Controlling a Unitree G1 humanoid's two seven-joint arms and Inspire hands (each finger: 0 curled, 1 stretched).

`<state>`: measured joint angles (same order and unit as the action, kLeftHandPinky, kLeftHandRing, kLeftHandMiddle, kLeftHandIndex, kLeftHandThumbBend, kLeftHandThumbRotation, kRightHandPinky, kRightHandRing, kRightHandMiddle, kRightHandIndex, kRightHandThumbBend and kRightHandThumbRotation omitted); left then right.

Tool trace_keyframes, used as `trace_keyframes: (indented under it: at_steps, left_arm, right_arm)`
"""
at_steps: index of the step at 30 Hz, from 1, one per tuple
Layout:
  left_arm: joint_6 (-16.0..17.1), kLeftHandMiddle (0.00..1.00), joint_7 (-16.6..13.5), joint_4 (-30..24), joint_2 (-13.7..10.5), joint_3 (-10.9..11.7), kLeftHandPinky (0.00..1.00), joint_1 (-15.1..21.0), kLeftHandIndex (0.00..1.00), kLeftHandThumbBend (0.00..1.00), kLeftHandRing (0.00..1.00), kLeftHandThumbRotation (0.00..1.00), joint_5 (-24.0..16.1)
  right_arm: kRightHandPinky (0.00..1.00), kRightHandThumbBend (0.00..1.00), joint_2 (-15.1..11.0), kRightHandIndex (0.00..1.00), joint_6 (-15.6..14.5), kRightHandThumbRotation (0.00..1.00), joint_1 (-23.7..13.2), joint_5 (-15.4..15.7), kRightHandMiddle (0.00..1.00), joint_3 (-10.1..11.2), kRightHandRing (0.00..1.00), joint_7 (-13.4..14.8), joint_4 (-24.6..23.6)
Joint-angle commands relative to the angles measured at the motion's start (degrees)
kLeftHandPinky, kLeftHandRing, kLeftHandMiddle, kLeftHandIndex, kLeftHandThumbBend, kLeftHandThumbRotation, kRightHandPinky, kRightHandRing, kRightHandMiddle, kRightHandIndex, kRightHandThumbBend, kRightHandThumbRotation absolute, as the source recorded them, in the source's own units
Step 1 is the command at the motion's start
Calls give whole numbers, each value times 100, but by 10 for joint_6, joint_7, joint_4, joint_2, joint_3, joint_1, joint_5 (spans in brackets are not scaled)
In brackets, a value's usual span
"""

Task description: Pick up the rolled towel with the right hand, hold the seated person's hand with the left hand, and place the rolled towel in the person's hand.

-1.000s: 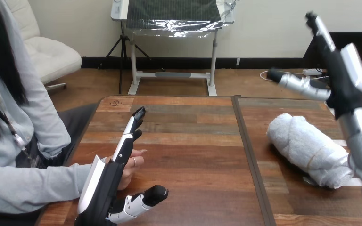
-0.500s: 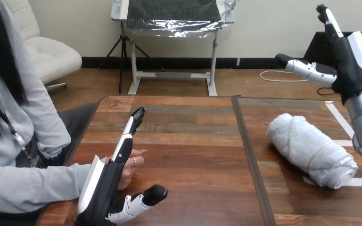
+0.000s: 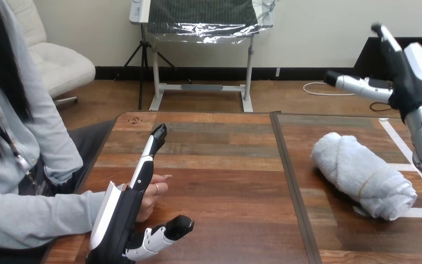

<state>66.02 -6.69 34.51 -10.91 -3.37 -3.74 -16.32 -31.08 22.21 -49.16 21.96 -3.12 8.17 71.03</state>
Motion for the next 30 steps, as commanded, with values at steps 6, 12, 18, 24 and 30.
trace_keyframes:
  at_steps: [6, 12, 18, 24, 30]
  left_arm:
    - [21, 100, -7, -5, 2, 10, 100, 31, 100, 100, 99, 87, 2]
    - [20, 100, -6, -10, 1, 10, 99, 25, 100, 100, 98, 87, 2]
    - [23, 100, -4, -14, 0, 10, 98, 21, 100, 100, 99, 87, 6]
    - [28, 100, 0, -18, -2, 8, 98, 17, 100, 100, 99, 86, 12]
    - [32, 100, 5, -23, -4, 6, 99, 12, 100, 100, 100, 85, 19]
  right_arm:
    - [87, 100, -5, 99, -67, 58, -75, 21, 99, -25, 100, -10, 40]
    - [89, 100, -2, 100, -97, 57, -76, 27, 99, -35, 100, -22, 52]
    - [89, 100, 2, 100, -130, 59, -75, 38, 99, -47, 100, -28, 61]
    - [90, 100, 5, 100, -148, 61, -69, 52, 100, -60, 100, -30, 66]
    - [91, 100, 10, 99, -165, 61, -60, 61, 99, -71, 99, -31, 71]
